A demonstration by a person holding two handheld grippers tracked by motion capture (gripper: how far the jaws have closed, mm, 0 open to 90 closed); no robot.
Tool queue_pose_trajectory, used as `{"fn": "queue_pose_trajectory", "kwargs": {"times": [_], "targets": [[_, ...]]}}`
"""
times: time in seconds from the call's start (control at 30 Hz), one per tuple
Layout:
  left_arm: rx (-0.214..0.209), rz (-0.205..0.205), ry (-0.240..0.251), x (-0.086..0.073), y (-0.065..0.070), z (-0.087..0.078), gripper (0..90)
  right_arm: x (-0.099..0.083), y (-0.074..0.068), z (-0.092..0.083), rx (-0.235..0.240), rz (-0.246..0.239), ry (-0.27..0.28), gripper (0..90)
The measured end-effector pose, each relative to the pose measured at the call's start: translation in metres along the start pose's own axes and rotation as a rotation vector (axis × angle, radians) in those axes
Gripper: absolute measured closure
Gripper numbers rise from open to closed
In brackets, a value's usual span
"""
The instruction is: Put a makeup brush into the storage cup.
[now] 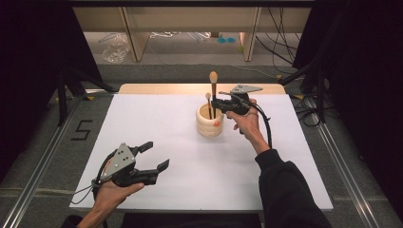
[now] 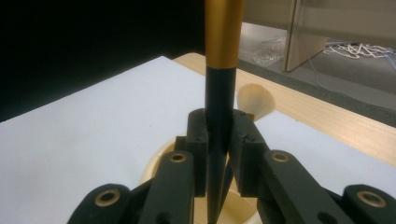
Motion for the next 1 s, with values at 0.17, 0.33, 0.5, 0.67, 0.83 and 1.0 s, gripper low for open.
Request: {"fn": "queue_pose_trajectory", "kwargs": {"times": [0.17,0.33,0.5,0.67,0.83,1.0], "targets": [[0.001,-0.003,0.002,0.000,0.000,0.000,20.8,-0.005,0.001,0.001,-0.006,0.000,-0.005,80.1],[0.001,-0.002,0.003,0.000,0.000,0.000,20.7,-0.010,0.003,0.001,-0.007,0.008,-0.003,80.1],[0.001,-0.003,0.004,0.000,0.000,0.000,20.8,-0.012,0.002,0.002,-0.001,0.005,-0.011,80.1],[0.002,-0.005,0.004,0.001,-0.001,0.000,20.7,-0.013,0.000,0.004,-0.001,0.002,-0.021,80.1],[0.002,-0.005,0.005,0.001,-0.001,0.000,20.7,-0.015,0.000,0.005,-0.004,0.000,-0.025,80.0],[0.002,-0.005,0.005,0.001,-0.001,0.000,20.7,-0.017,-0.001,0.005,-0.003,-0.005,-0.039,80.0]]}}
Point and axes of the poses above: each handheld gripper's, and its own axes: z roughly forward along the jaws, x roughly out of its top, y roughly to its right, the point moved 6 cm from there along z, roughly forward along the jaws, and after that the axes turned 2 degrees about -y, right-handed, at the moved point
